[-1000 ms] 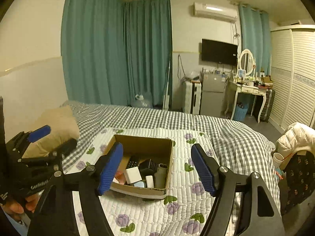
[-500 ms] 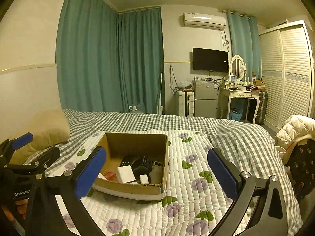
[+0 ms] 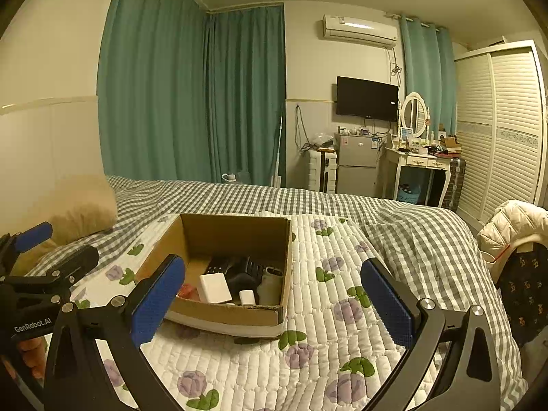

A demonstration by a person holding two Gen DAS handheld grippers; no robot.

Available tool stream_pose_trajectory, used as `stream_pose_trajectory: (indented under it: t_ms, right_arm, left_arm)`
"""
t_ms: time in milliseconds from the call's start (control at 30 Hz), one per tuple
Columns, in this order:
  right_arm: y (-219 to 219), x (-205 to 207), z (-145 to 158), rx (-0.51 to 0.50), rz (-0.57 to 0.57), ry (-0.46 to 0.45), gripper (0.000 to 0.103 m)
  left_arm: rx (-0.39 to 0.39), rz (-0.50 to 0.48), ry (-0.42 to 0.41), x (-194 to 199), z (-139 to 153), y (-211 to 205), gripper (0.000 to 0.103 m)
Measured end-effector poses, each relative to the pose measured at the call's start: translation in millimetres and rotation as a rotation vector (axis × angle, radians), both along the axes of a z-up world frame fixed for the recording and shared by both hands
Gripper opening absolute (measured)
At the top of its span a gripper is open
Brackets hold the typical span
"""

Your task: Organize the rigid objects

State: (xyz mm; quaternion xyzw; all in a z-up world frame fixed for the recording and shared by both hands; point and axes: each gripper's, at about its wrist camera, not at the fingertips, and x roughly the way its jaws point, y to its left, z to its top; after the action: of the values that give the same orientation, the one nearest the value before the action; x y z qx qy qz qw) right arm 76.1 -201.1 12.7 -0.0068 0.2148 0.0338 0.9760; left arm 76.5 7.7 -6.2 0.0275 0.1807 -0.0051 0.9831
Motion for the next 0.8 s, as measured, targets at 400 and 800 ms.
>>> stream_pose_trajectory:
  t_ms: [400,800]
  right_arm:
    - [-3.0,1.5,-2.0,0.004,-0.013,0.014,0.103]
    - [-2.3,4.0,-5.4,-0.002,-0.021,0.028,0.103]
  left_arm:
    - [-0.017,-0.01,0.015,1.6,-4.1,-0.9,0.103]
    - [-0.017,-0.015,0.028,0.8,-6.0,-1.6,0.103]
